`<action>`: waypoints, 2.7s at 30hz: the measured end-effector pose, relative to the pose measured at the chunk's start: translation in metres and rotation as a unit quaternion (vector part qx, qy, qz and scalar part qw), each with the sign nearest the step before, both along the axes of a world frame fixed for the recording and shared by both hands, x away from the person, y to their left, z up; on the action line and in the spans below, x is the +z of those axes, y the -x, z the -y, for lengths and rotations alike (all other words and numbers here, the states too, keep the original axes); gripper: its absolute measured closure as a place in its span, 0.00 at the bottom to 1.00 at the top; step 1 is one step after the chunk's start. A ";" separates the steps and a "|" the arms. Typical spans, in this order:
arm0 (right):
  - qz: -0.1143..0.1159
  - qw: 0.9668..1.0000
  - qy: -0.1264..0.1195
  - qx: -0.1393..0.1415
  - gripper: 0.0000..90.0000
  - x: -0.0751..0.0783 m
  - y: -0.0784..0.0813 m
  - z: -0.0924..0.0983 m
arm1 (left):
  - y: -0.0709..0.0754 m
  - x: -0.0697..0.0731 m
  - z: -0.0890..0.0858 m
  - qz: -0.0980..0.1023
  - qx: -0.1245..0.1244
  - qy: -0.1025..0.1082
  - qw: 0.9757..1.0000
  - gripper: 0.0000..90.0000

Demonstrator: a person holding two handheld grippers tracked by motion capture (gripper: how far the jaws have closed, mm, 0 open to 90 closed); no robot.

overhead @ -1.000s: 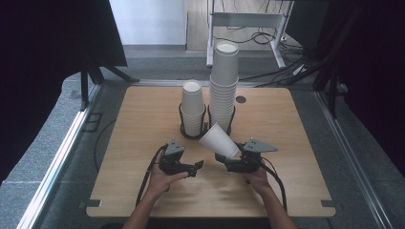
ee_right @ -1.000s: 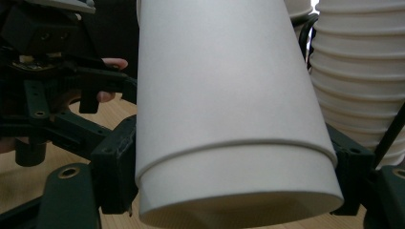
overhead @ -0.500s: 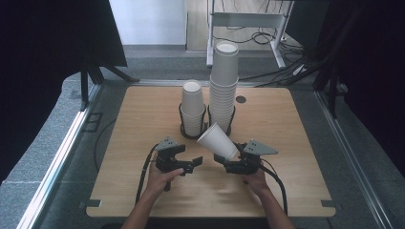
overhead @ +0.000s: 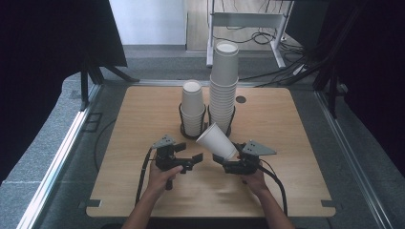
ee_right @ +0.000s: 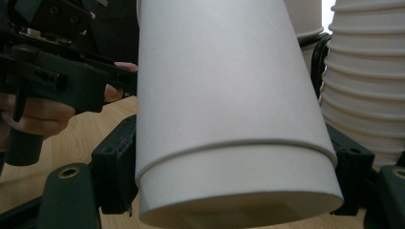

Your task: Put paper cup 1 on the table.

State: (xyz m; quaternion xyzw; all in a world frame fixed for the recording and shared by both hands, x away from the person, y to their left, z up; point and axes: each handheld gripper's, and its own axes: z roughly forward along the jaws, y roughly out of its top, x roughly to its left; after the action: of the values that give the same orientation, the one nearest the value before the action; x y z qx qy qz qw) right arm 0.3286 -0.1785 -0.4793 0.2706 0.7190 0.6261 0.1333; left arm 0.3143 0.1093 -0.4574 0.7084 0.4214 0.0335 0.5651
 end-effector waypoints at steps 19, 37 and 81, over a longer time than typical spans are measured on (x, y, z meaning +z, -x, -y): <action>0.008 1.000 0.002 -0.002 0.26 -0.001 0.002 -0.003 | -0.011 0.006 0.013 -0.017 -0.019 0.050 0.998 0.00; 0.026 1.000 0.014 0.003 0.26 -0.006 0.006 -0.018 | -0.036 0.000 0.029 -0.064 -0.040 0.126 0.989 0.00; 0.019 0.998 0.058 -0.004 0.18 -0.014 0.007 -0.028 | -0.025 0.009 0.035 0.022 -0.029 0.088 0.995 0.14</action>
State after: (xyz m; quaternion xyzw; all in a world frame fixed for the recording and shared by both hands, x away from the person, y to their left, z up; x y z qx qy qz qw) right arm 0.3215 -0.1509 -0.4934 0.2528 0.7504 0.5881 0.1648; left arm 0.3395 0.0745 -0.4482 0.6670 0.3894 -0.0049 0.6352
